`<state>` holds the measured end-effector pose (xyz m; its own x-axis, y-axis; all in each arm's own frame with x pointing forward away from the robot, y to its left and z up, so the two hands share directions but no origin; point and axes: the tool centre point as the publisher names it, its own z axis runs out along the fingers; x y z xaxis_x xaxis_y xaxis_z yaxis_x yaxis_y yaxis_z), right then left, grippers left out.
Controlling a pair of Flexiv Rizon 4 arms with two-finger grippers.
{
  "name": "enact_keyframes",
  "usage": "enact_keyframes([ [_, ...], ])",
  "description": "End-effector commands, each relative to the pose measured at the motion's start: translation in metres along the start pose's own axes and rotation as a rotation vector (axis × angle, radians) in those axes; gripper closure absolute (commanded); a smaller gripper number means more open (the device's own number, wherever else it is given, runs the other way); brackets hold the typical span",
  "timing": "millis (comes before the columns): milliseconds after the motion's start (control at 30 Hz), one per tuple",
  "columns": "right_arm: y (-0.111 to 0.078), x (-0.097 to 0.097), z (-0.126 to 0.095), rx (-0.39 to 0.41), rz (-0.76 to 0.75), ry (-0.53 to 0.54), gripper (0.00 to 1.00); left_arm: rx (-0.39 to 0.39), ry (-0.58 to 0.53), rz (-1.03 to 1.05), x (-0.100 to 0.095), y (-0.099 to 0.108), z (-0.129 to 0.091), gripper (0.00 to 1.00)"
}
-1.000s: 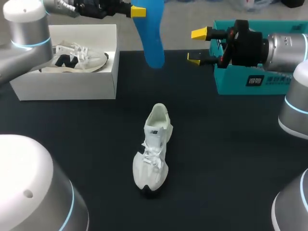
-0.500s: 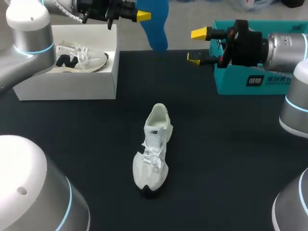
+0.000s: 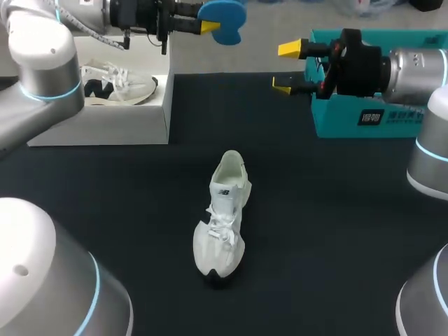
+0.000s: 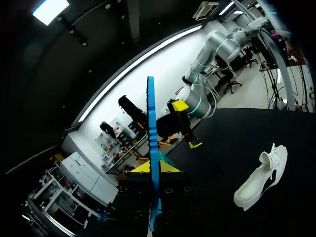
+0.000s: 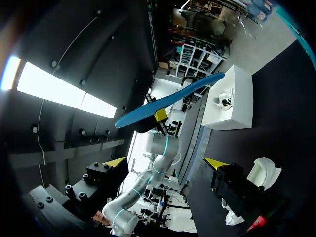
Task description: Take the shoe out of the shoebox, open the shoe tongue, remove and reinsert the insole, then place the shoe into the shoebox
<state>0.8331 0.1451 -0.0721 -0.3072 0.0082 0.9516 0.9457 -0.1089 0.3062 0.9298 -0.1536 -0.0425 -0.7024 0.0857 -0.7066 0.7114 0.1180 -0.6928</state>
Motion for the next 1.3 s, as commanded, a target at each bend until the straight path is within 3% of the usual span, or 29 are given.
enact_keyframes([
  [33, 0.0, -0.001, 0.002, -0.001, 0.001, -0.003, 0.0, -0.094, -0.423, 1.291, 0.011, 0.003, 0.004, 1.0],
  [133, 0.0, -0.001, 0.002, -0.001, 0.001, -0.003, 0.0, -0.078, -0.527, 1.32, 0.01, 0.001, 0.005, 1.0],
  [167, 0.0, -0.001, 0.002, -0.001, 0.001, -0.003, 0.0, -0.114, -0.535, 1.222, 0.008, 0.0, 0.005, 1.0],
  [667, 0.0, -0.001, 0.002, -0.001, 0.001, -0.003, 0.0, -0.114, -0.535, 1.222, 0.008, 0.0, 0.005, 1.0],
  [733, 0.0, -0.001, 0.002, -0.001, 0.001, -0.003, 0.0, -0.112, -0.589, 1.15, 0.009, 0.0, 0.006, 1.0],
  [833, 0.001, 0.001, 0.003, 0.014, 0.016, 0.011, 0.0, -0.105, -0.521, 1.123, 0.015, 0.003, 0.009, 1.0],
  [1033, 0.017, 0.003, 0.002, 0.071, -0.017, -0.019, 0.0, 0.014, -0.388, 1.086, 0.031, -0.003, 0.012, 1.0],
  [1167, 0.03, 0.004, 0.001, 0.169, -0.066, -0.046, 0.0, 0.082, -0.325, 1.073, 0.039, -0.009, 0.013, 1.0],
  [1300, 0.041, 0.003, 0.002, 0.214, -0.091, -0.078, 0.0, 0.094, -0.292, 1.074, 0.043, -0.01, 0.017, 1.0],
])
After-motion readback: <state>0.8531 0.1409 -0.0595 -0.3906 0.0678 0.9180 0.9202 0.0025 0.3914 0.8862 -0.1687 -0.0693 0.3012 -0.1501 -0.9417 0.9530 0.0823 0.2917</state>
